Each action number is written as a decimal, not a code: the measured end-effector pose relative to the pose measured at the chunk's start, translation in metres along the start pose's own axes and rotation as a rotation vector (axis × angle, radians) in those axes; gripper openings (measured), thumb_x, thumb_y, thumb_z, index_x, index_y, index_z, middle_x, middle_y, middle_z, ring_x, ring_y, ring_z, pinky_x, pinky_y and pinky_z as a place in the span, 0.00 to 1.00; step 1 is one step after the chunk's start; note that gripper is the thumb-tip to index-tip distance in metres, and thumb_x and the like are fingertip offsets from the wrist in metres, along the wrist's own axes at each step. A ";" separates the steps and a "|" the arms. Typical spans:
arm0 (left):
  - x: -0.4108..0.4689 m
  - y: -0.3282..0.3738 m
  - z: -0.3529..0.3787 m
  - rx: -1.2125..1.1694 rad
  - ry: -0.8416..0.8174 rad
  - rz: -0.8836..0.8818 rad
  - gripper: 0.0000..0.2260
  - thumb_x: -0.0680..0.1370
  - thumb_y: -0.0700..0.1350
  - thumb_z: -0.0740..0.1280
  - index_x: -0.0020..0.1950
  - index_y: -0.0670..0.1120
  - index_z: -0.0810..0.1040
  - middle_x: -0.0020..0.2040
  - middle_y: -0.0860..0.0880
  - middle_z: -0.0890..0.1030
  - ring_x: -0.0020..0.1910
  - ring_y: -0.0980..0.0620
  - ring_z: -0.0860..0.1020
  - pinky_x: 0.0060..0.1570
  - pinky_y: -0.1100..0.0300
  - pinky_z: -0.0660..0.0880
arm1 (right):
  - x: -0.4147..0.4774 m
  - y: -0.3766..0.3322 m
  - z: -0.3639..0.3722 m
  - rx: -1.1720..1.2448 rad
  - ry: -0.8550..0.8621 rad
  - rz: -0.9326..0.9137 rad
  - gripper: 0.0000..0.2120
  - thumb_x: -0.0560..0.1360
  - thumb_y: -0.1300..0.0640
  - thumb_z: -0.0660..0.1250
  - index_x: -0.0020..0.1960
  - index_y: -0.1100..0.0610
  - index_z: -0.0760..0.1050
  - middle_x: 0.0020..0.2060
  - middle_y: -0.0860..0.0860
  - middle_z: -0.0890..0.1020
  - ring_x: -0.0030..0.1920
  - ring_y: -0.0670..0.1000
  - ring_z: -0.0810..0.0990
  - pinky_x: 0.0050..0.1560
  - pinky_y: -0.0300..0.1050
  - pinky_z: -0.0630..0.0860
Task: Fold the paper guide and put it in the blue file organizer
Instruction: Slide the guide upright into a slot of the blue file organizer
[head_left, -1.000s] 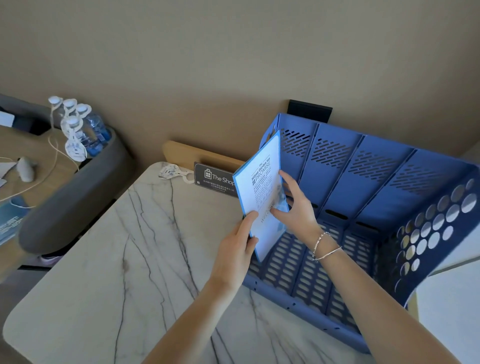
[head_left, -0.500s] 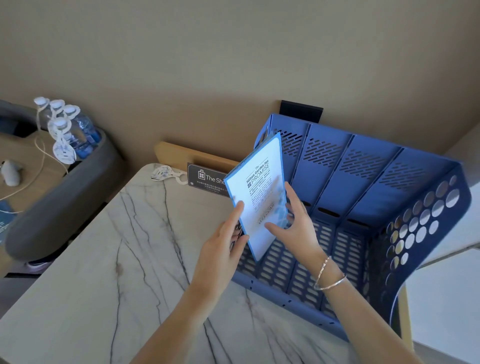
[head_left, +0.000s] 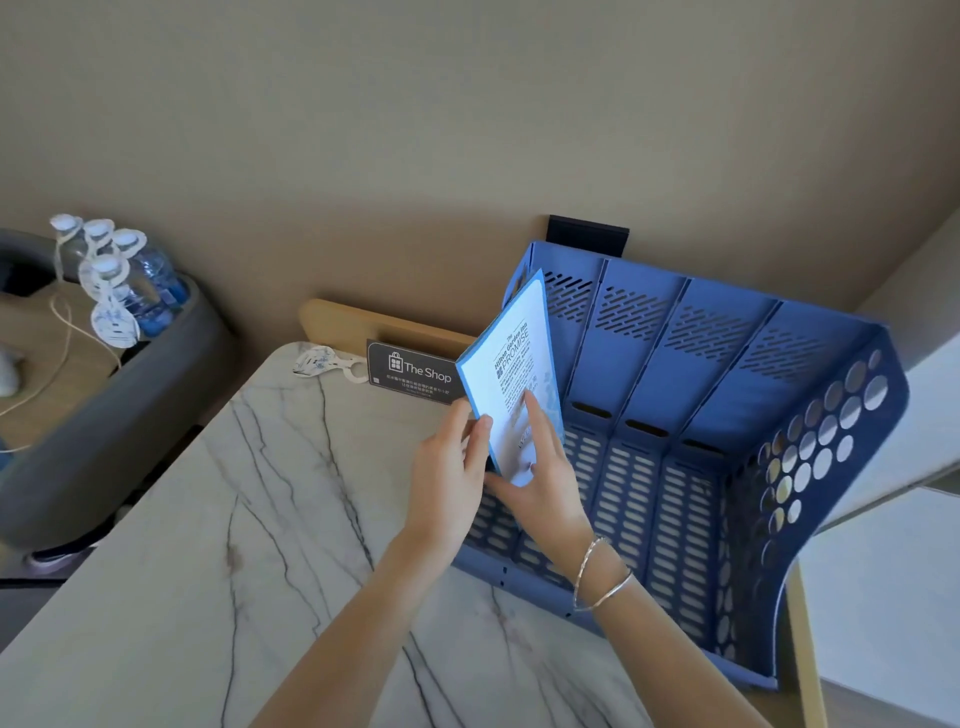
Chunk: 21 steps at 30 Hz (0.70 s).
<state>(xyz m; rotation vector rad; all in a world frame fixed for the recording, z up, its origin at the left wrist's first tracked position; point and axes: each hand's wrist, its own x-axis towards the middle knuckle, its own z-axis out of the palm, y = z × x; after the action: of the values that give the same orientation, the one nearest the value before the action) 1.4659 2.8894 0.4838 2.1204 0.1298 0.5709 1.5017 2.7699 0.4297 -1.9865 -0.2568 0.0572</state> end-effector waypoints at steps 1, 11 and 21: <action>0.002 0.002 0.000 0.010 0.000 0.009 0.05 0.81 0.41 0.64 0.46 0.43 0.71 0.37 0.49 0.84 0.31 0.57 0.78 0.29 0.68 0.68 | 0.003 0.001 -0.001 -0.004 0.011 -0.008 0.49 0.67 0.52 0.76 0.73 0.28 0.48 0.77 0.42 0.62 0.76 0.46 0.61 0.70 0.45 0.68; 0.019 0.011 0.008 0.049 -0.047 -0.024 0.06 0.81 0.42 0.63 0.53 0.39 0.73 0.42 0.43 0.86 0.36 0.44 0.81 0.30 0.61 0.71 | 0.025 0.011 0.002 0.011 -0.009 0.012 0.45 0.69 0.58 0.75 0.75 0.35 0.54 0.72 0.42 0.68 0.70 0.37 0.67 0.69 0.34 0.67; 0.023 0.012 0.001 0.039 -0.006 0.023 0.06 0.80 0.42 0.65 0.45 0.41 0.75 0.35 0.51 0.80 0.36 0.58 0.77 0.30 0.75 0.66 | 0.028 0.008 0.003 0.030 -0.032 0.006 0.46 0.69 0.55 0.75 0.76 0.34 0.52 0.71 0.45 0.71 0.68 0.42 0.70 0.59 0.26 0.69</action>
<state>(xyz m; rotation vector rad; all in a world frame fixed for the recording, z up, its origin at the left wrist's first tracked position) 1.4849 2.8886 0.5009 2.1642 0.1141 0.5795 1.5296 2.7747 0.4232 -1.9576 -0.2690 0.0968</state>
